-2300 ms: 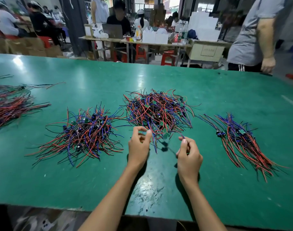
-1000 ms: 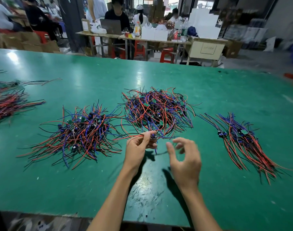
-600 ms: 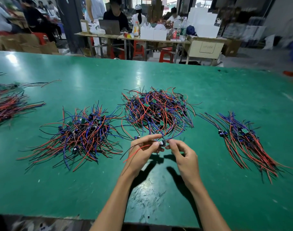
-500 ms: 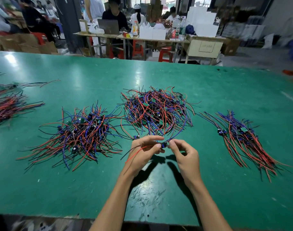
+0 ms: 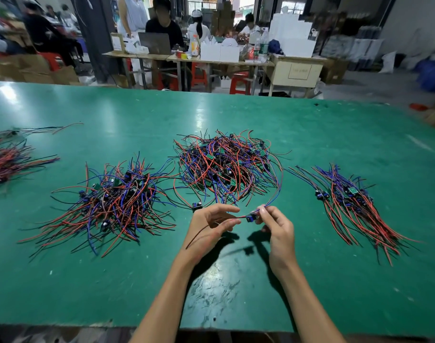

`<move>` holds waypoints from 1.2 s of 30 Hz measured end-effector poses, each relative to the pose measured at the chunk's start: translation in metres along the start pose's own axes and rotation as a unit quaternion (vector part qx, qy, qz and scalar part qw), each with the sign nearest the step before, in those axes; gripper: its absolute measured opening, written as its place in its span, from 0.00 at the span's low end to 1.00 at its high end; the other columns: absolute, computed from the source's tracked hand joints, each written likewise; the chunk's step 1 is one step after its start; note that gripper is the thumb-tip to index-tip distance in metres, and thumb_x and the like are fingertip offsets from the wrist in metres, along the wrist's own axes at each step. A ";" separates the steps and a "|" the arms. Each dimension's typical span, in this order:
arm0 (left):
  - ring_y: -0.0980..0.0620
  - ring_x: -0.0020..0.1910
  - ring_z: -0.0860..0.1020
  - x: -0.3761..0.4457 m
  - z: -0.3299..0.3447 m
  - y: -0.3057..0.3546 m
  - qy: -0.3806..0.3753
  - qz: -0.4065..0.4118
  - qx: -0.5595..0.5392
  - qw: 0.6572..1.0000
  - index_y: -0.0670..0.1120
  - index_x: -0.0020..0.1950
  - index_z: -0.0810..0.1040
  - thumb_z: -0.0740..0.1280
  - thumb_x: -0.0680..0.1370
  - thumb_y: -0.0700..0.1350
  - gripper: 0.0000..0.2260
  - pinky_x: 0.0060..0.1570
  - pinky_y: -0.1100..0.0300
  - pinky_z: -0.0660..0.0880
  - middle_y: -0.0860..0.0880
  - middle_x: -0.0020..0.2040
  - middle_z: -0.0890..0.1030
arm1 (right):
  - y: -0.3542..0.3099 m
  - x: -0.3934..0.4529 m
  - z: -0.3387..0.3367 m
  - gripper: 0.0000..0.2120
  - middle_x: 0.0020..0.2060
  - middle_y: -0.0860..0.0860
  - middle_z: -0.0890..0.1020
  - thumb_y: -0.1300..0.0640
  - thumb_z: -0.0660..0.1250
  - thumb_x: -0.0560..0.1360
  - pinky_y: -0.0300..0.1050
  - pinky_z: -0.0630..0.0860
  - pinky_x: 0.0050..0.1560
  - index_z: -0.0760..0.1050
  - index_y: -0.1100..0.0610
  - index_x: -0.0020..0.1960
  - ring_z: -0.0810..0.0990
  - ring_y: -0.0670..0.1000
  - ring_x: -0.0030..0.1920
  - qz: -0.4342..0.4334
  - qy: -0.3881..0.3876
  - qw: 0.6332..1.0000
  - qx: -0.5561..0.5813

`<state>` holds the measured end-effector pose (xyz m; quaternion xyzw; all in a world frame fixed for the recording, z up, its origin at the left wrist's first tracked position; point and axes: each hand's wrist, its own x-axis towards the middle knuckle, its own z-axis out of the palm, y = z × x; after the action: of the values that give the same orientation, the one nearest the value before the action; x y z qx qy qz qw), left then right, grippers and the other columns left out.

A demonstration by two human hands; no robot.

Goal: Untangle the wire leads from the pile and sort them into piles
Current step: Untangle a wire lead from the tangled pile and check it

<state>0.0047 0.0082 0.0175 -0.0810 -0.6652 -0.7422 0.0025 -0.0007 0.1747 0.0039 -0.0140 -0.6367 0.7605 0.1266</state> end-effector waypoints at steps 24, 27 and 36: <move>0.61 0.52 0.79 0.002 -0.004 0.025 -0.268 -0.079 0.163 0.946 0.47 0.68 0.76 0.65 0.83 0.41 0.13 0.57 0.69 0.72 0.53 0.55 0.82 | -0.001 -0.004 0.003 0.05 0.42 0.47 0.85 0.59 0.74 0.76 0.47 0.77 0.50 0.85 0.51 0.42 0.81 0.45 0.44 -0.029 0.064 0.993 -0.094; 0.57 0.41 0.77 0.006 0.007 0.026 -0.195 -0.069 0.140 0.968 0.39 0.58 0.81 0.60 0.85 0.43 0.12 0.48 0.67 0.73 0.54 0.44 0.81 | -0.003 -0.006 0.003 0.07 0.44 0.49 0.84 0.60 0.75 0.75 0.48 0.80 0.45 0.86 0.48 0.43 0.80 0.47 0.43 -0.033 0.020 0.997 -0.070; 0.52 0.21 0.77 0.002 0.025 0.006 -0.055 -0.072 0.031 0.995 0.45 0.51 0.87 0.66 0.81 0.39 0.09 0.21 0.65 0.68 0.48 0.37 0.85 | 0.001 -0.005 0.005 0.05 0.45 0.48 0.86 0.56 0.72 0.78 0.65 0.79 0.56 0.86 0.49 0.47 0.82 0.57 0.50 -0.026 -0.015 0.994 -0.101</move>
<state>0.0063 0.0328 0.0266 -0.0739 -0.6909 -0.7141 -0.0849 0.0029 0.1690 0.0031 0.0009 -0.7123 0.6889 0.1345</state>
